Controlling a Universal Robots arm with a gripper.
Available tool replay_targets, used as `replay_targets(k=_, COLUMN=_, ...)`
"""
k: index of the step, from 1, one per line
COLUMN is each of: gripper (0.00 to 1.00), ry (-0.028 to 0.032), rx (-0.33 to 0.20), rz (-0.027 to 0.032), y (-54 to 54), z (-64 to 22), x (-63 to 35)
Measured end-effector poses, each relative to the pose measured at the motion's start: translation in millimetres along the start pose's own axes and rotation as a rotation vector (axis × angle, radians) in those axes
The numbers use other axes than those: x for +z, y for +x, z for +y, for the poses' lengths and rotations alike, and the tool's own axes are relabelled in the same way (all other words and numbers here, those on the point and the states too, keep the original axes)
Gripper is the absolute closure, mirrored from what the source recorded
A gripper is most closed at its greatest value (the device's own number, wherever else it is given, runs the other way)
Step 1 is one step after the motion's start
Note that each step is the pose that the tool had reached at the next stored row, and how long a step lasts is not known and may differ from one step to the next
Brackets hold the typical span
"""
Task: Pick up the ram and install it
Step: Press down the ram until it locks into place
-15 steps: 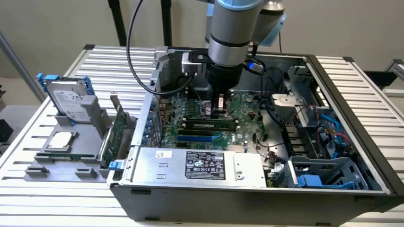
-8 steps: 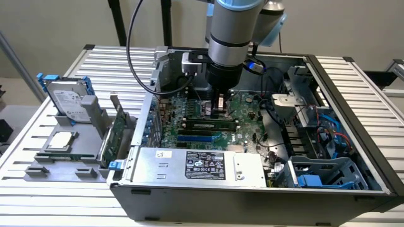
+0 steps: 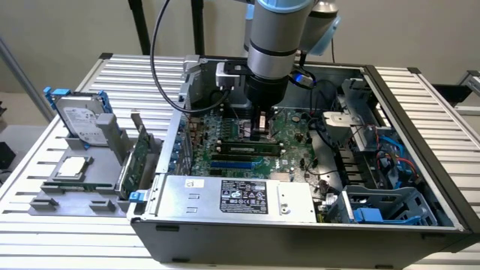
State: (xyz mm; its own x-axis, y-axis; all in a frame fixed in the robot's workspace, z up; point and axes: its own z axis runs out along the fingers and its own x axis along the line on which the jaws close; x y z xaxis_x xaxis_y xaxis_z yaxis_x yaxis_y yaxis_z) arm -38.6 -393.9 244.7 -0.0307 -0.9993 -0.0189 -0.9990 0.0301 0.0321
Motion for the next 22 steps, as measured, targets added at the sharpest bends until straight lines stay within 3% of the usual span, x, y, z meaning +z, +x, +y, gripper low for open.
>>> replay_targets(k=8, gripper=1.0, ry=0.0001, rx=0.003, rz=0.0002, y=0.2, z=5.0, x=2.8)
replay_targets(k=15, gripper=1.0, ry=0.0006, rx=0.004, rz=0.0155, y=0.8, z=4.7, x=4.9)
replay_targets(k=22, gripper=1.0, ry=0.0007, rx=0.004, rz=0.0168, y=3.3, z=2.2, x=13.2)
